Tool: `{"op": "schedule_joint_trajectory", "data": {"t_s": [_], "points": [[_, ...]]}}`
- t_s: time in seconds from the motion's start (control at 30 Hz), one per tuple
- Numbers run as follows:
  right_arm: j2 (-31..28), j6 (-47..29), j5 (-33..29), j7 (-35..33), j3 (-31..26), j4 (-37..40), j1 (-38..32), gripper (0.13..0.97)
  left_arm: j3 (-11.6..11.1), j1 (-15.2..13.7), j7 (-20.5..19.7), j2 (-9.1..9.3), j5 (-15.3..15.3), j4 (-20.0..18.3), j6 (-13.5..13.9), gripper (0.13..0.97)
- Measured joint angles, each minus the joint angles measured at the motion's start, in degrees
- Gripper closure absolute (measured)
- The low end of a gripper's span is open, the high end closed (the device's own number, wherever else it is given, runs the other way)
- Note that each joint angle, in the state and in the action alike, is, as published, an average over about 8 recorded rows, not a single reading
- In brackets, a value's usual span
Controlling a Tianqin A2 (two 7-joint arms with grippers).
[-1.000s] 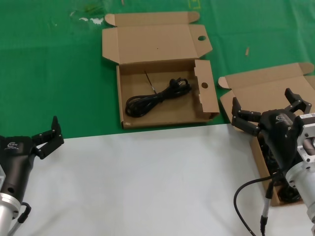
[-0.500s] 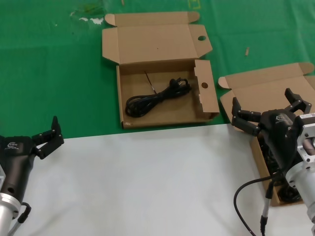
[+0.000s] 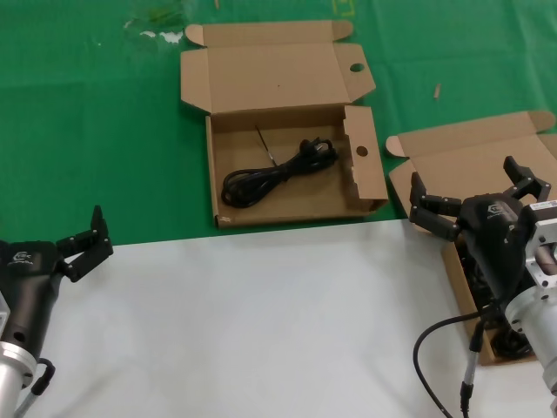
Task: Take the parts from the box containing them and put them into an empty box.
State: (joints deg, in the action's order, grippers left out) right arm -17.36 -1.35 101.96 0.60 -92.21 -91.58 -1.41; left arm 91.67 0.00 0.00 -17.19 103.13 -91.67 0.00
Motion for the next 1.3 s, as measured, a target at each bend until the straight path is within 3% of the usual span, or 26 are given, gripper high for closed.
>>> {"op": "schedule_joint_trajectory", "data": {"t_s": [1.3], "points": [[0.0,0.0,0.0,0.0,0.0,0.0,0.0,0.129,0.0,0.0,-0.04,0.0,0.0,0.0,0.0,0.132]]}}
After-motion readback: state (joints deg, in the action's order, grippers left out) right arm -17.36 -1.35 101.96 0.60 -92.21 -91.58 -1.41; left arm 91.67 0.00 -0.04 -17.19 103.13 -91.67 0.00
